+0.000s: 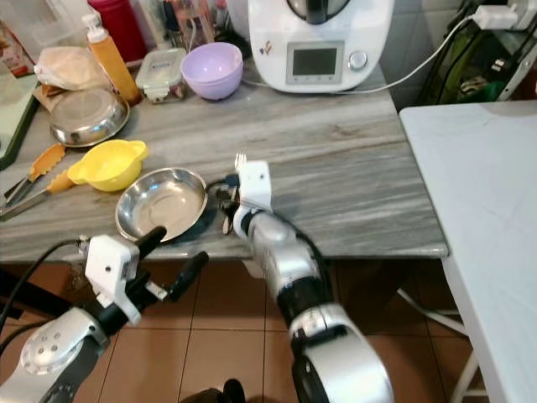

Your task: Setting the table

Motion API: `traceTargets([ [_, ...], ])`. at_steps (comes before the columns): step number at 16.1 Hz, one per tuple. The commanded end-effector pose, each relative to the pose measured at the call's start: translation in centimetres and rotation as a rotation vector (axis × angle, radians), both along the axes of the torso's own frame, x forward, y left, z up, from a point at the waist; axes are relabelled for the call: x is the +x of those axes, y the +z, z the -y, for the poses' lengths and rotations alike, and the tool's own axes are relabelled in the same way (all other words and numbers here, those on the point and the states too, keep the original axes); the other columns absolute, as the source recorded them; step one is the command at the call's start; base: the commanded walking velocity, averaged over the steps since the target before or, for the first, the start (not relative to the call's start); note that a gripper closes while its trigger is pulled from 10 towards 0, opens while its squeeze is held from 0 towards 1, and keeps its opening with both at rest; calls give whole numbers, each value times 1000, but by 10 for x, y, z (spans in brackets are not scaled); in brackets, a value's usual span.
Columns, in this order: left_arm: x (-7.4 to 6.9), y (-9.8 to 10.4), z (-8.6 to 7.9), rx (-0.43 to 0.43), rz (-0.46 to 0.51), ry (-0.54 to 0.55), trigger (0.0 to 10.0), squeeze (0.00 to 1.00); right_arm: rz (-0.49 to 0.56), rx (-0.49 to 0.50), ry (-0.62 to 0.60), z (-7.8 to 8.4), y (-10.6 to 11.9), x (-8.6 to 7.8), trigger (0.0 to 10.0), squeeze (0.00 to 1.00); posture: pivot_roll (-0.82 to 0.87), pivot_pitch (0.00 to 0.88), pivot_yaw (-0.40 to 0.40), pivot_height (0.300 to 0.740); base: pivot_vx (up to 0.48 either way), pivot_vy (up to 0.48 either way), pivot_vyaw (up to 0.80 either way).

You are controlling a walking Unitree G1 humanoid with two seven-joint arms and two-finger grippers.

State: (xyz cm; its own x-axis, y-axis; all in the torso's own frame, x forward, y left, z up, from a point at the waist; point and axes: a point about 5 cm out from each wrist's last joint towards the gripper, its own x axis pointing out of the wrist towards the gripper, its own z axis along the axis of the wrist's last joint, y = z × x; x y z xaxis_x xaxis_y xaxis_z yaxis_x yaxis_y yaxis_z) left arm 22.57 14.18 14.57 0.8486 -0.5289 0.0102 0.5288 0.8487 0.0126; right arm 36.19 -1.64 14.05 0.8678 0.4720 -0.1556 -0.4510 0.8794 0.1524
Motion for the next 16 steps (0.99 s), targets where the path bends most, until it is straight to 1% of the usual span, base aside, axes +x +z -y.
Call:
traceTargets([
  [1,-1,2,-1,6,-6,8,10000,0,-12,6,63,-16,-9,-15,10000,1000,-92,183,127,740,0,0,0],
  [3,0,4,-1,5,-4,13,10000,0,16,-4,70,-8,-9,-18,10000,1000,-97,178,127,740,0,0,0],
  [4,0,4,0,4,-5,15,10000,0,51,-25,67,0,-7,-22,10000,1000,-101,176,124,740,0,0,0],
  [5,0,4,0,4,-5,15,10000,0,66,-34,69,3,-6,-23,10000,1000,-101,176,124,740,0,0,0],
  [8,2,5,1,-1,-4,15,10000,0,172,-58,43,18,5,-29,10000,1000,-115,167,124,740,0,0,0],
  [10,3,6,1,-6,4,21,10000,0,273,-115,44,28,10,-35,10000,1000,-117,166,126,740,0,0,0],
  [11,5,7,0,-12,16,34,10000,0,353,-140,25,37,16,-39,10000,1000,-124,162,130,740,0,0,0],
  [12,6,9,0,-18,22,45,10000,0,387,-141,0,44,21,-41,10000,1000,-124,162,130,740,0,0,0],
  [13,7,10,1,-22,26,51,10000,0,402,-139,-21,49,24,-43,10000,1000,-124,162,130,740,0,0,0],
  [14,6,10,2,-23,28,54,10000,0,433,-163,-62,61,29,-46,10000,1000,-131,166,129,740,0,0,0],
  [16,5,8,1,-21,30,71,10000,0,453,-202,-89,75,32,-52,10000,1000,-138,171,134,740,0,0,0],
])
